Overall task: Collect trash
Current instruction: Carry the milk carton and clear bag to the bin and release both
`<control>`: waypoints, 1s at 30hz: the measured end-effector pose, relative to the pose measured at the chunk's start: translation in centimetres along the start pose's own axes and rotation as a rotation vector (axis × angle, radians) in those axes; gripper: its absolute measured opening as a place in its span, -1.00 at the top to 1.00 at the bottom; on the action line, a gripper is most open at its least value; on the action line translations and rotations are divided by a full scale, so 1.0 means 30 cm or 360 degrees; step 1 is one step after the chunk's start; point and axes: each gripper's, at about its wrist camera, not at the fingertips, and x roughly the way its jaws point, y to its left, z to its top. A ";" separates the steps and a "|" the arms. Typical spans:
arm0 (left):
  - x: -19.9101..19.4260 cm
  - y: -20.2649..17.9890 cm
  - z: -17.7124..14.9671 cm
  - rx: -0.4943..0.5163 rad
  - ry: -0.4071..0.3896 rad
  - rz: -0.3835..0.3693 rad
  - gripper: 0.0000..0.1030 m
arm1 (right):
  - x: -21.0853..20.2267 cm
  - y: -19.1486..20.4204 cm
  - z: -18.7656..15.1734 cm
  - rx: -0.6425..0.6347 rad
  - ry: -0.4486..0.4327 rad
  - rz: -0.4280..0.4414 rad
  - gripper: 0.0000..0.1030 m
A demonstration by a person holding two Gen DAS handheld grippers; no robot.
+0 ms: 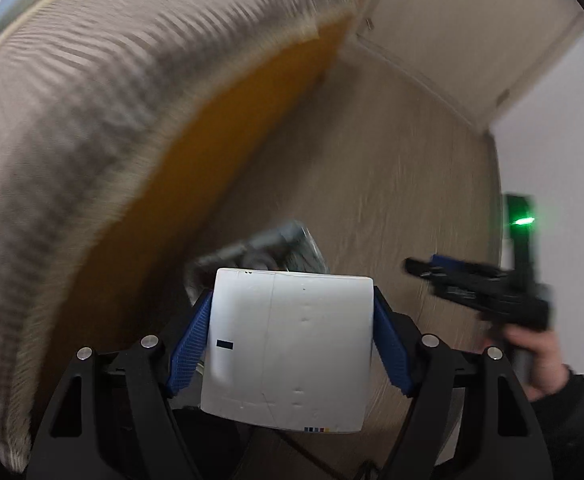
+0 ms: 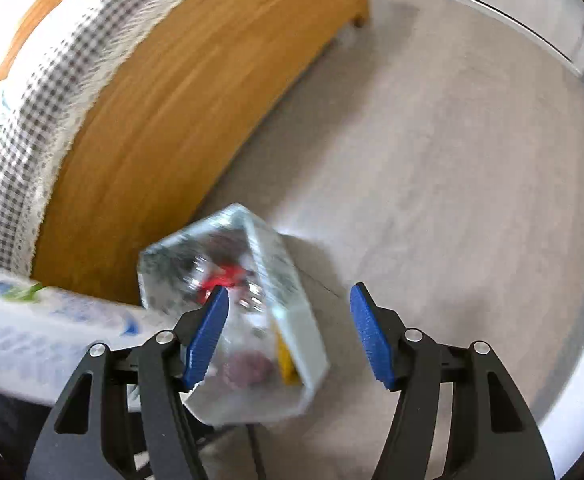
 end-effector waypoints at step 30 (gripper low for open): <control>0.382 -0.086 -0.147 -0.0197 0.0720 -0.0054 -0.75 | 0.000 0.095 -0.029 -0.0138 0.0055 -0.0113 -0.19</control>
